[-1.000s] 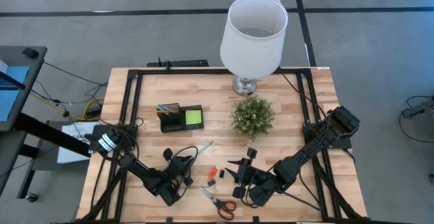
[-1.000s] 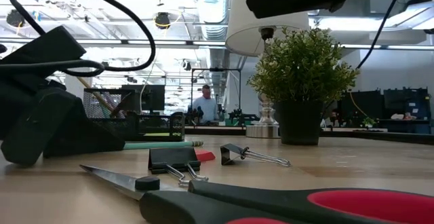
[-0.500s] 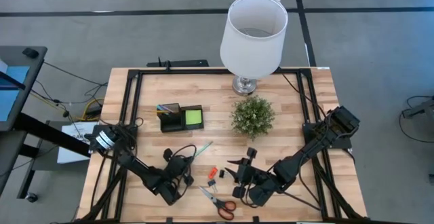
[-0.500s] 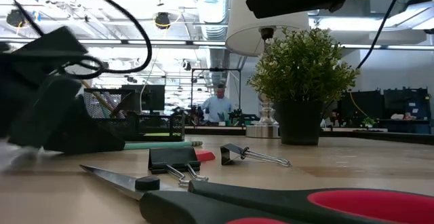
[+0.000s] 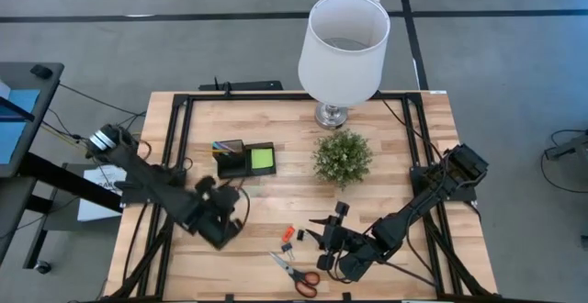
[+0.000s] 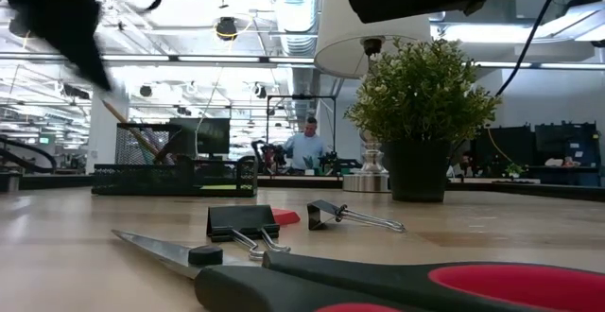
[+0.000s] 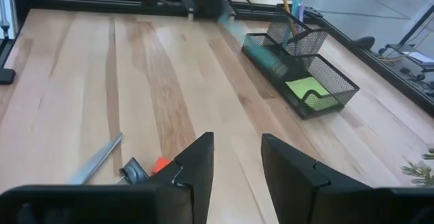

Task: Pick and place office supplies into organizer
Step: Put the blue pencil into the black desk organizer

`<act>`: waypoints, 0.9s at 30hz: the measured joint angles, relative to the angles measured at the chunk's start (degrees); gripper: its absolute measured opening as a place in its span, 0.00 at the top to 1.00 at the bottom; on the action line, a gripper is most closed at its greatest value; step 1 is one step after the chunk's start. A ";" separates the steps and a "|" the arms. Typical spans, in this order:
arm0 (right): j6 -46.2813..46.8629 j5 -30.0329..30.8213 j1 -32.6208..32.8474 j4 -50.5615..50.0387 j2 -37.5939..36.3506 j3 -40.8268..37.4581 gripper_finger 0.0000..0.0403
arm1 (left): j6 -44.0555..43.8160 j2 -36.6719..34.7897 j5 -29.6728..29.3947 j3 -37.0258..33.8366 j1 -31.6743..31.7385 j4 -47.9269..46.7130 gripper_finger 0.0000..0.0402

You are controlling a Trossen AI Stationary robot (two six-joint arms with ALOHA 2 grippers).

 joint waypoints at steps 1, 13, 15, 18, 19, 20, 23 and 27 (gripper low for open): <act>0.00 0.00 0.00 -0.22 0.00 0.00 0.71 | 1.43 -1.15 0.80 2.30 1.24 -3.85 0.99; 0.00 -0.11 -0.02 -2.94 0.00 0.00 0.71 | 10.74 -1.84 13.33 25.03 15.66 -30.62 0.99; 0.00 -0.15 -0.02 -3.08 0.00 0.00 0.71 | 12.45 -1.28 14.45 24.67 18.04 -30.33 0.99; 0.01 -0.17 0.03 -3.55 0.00 0.00 0.71 | 14.40 -1.72 15.99 23.91 22.42 -30.75 0.99; 0.02 -0.15 0.14 -3.52 0.00 0.00 0.71 | 15.02 -1.69 17.00 23.32 24.07 -30.90 0.99; 0.02 -0.15 0.28 -3.44 0.00 0.00 0.71 | 15.85 -1.56 17.90 22.89 25.72 -30.59 0.99; 0.33 -0.17 0.56 -3.61 0.00 0.00 0.71 | 18.96 -2.33 18.39 21.87 30.09 -30.58 0.99; 0.94 -0.17 1.21 -3.89 -0.01 0.00 0.71 | 22.71 -3.65 17.35 21.82 34.56 -30.43 0.99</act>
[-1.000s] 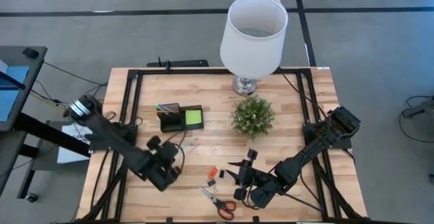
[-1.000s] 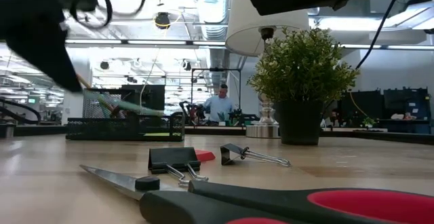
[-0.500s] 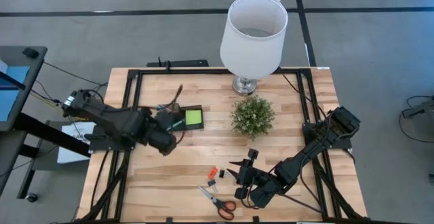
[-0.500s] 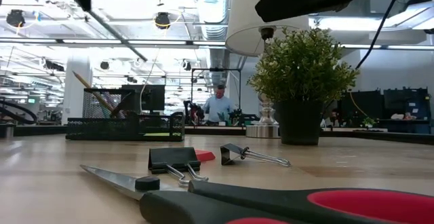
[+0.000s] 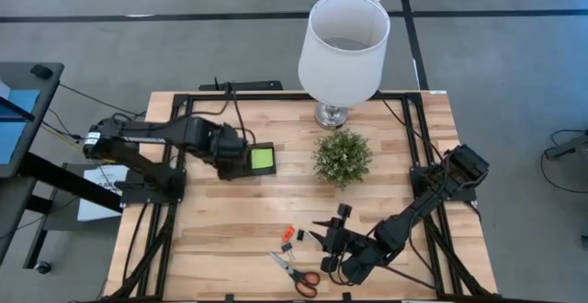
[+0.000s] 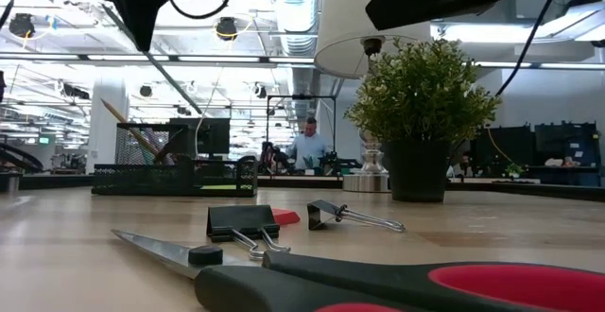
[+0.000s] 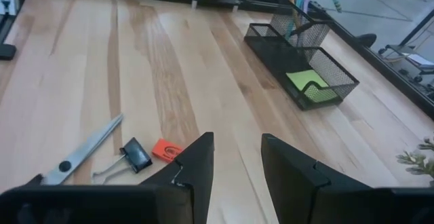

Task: Pick and place office supplies into organizer
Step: Put the blue pencil into the black desk organizer, then put the right black binder clip into the black desk organizer

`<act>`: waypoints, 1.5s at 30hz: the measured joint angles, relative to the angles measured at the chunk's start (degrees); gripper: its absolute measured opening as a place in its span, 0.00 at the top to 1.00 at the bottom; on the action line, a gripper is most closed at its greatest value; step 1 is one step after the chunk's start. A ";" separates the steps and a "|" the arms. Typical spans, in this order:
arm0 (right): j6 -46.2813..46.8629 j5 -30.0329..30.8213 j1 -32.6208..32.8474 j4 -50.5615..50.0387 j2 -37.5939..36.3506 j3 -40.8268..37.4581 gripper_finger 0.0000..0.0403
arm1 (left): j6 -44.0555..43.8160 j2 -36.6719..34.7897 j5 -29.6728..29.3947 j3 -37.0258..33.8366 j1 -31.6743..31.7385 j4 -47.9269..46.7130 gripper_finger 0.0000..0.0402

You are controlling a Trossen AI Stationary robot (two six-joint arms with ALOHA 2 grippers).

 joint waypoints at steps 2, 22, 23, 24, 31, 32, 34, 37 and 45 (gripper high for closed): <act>0.56 0.01 0.49 -0.17 0.01 0.00 0.71 | 0.57 -0.81 0.49 -0.28 1.87 -0.15 0.99; 4.08 0.14 2.05 -2.03 0.01 0.00 0.71 | 13.18 -1.97 5.01 -8.43 9.59 -0.13 0.99; 4.08 0.16 2.05 -2.11 0.00 0.00 0.71 | 14.95 -1.97 5.46 -8.43 9.61 -0.10 0.99; 4.07 0.17 2.05 -2.08 0.00 0.00 0.71 | 16.48 -1.97 5.60 -8.43 9.61 -0.08 0.99; 4.04 0.17 2.05 -2.55 0.01 0.00 0.71 | 24.81 -0.83 4.00 -8.41 12.02 -0.03 0.98; 4.04 0.17 2.05 -2.86 0.01 0.00 0.71 | 26.00 -0.76 3.56 -8.41 12.64 0.27 0.97; 4.04 0.18 2.05 -3.36 0.00 0.00 0.71 | 27.83 -0.15 2.81 -8.38 13.75 1.17 0.94; 4.04 0.20 2.05 -3.43 0.00 0.00 0.71 | 30.44 0.63 0.98 -8.37 15.61 1.23 0.89; 4.04 0.20 1.49 -3.98 0.01 0.00 0.71 | 33.50 4.25 -4.59 -8.36 18.42 3.86 0.71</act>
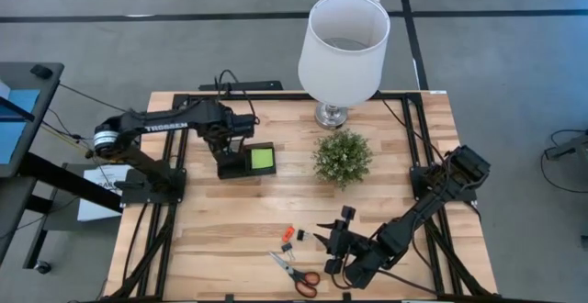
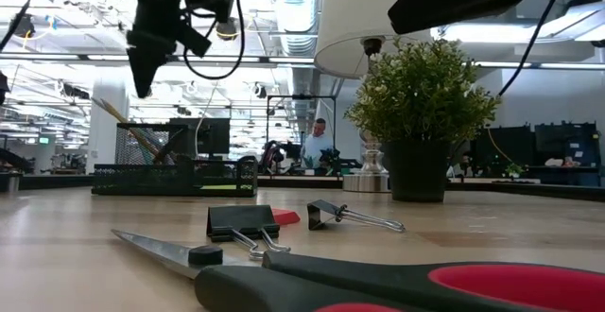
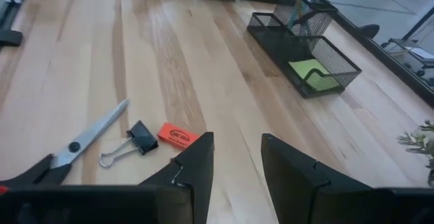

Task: Pick and place office supplies into organizer
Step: Put the right black binder clip into the black desk organizer

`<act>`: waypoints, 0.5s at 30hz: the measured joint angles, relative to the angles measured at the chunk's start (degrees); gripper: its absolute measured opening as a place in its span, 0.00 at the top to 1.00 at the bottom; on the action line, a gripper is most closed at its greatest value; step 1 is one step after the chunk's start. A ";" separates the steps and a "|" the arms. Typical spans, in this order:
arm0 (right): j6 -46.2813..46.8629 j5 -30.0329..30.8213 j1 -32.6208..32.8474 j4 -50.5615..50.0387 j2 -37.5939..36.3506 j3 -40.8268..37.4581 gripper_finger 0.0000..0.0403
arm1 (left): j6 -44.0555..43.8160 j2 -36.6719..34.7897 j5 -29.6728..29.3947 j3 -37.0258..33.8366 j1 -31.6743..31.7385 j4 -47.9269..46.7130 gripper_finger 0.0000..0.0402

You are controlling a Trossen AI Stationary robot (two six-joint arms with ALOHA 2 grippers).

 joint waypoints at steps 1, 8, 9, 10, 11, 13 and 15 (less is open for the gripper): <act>0.00 0.00 -0.24 -0.20 0.00 0.00 0.71 | -0.03 0.59 -1.13 0.00 0.03 0.62 0.70; 0.01 0.20 -2.51 -0.66 0.00 0.00 0.71 | -0.04 1.51 -3.07 0.11 -0.43 3.57 0.66; 0.01 0.66 -2.83 -0.66 0.00 0.00 0.71 | -0.37 1.57 -2.65 0.50 -0.48 3.36 0.66; 0.01 1.53 -3.13 -0.66 0.00 0.00 0.71 | -0.71 1.57 -2.23 1.26 -0.61 2.30 0.67; 0.02 2.37 -3.38 -0.66 -0.02 0.00 0.71 | -1.36 1.55 -1.91 2.31 -0.80 0.54 0.67; 0.01 3.26 -3.85 -1.07 -0.57 -0.02 0.71 | -2.65 1.51 -1.88 4.57 -1.35 -3.28 0.69; 0.00 3.43 -4.25 -0.88 -1.92 -0.03 0.71 | -3.26 1.35 -1.95 7.30 -2.01 -4.13 0.71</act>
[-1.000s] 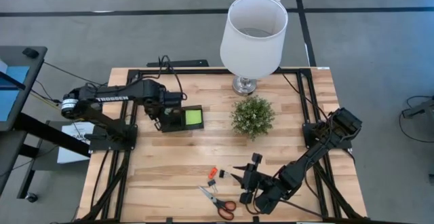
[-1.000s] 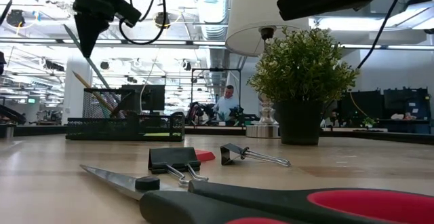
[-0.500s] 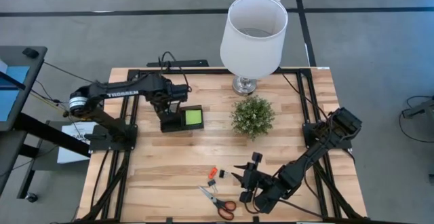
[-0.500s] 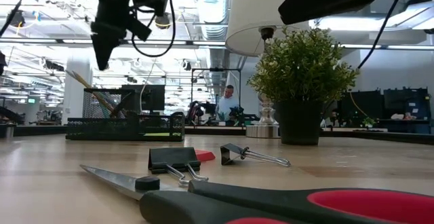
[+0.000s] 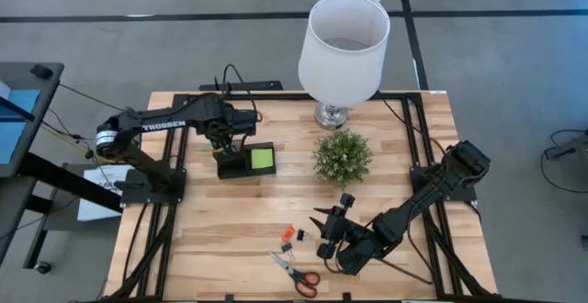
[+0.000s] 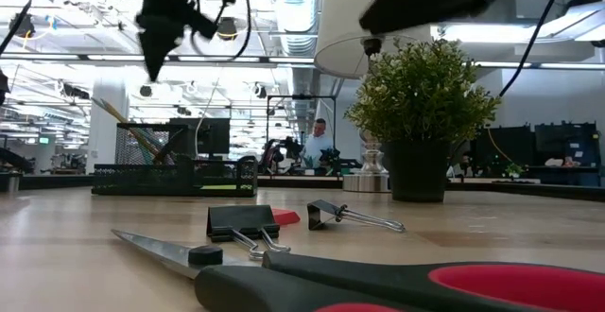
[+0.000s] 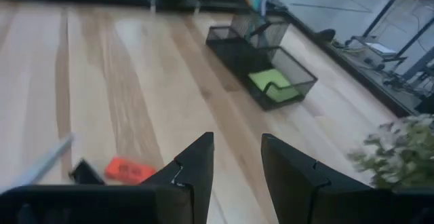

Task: Pick and place office supplies into organizer
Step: Put the right black binder clip into the black desk organizer

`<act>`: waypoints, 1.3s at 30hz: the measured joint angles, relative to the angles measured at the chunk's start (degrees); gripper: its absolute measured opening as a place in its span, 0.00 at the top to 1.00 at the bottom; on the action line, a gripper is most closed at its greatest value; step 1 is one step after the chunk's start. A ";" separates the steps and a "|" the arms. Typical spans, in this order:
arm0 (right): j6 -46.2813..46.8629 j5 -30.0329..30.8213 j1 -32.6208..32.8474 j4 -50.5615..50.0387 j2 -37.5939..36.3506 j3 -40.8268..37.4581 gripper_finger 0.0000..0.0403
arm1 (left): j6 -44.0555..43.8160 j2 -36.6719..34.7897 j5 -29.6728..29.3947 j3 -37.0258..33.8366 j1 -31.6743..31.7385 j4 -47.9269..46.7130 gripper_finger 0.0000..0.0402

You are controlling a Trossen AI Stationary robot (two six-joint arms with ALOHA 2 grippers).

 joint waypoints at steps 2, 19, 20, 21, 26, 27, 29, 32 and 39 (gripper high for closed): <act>0.00 0.04 -0.36 -0.15 -1.61 0.03 0.71 | -0.55 -0.92 1.13 2.19 -0.75 0.55 0.73; 13.23 -9.71 4.70 2.18 2.23 0.07 0.71 | 1.22 -2.88 3.77 -8.66 -30.63 38.38 0.76; 13.38 -9.68 5.28 1.86 3.28 0.01 0.71 | 2.38 -2.80 3.70 -11.60 -33.17 45.63 0.76; 13.36 -9.64 5.51 2.58 4.41 0.01 0.71 | 3.45 -2.75 3.26 -14.65 -35.37 53.31 0.76; 13.12 -9.74 4.13 4.50 6.84 0.17 0.71 | 3.62 -2.64 0.17 -27.79 -42.06 79.14 0.76; 13.09 -9.80 3.47 4.35 7.01 0.18 0.71 | 2.39 -2.64 -0.13 -29.84 -42.66 81.72 0.76; 12.73 -11.50 1.93 4.13 7.12 0.17 0.71 | -1.54 -2.64 -0.11 -33.34 -43.58 85.56 0.76; 8.49 -18.26 -0.73 4.25 7.10 0.17 0.71 | -8.57 -2.67 0.32 -37.50 -44.53 89.52 0.76; 3.73 -27.77 -6.17 4.27 8.80 0.14 0.71 | -14.85 -2.67 -0.71 -42.49 -47.00 92.45 0.76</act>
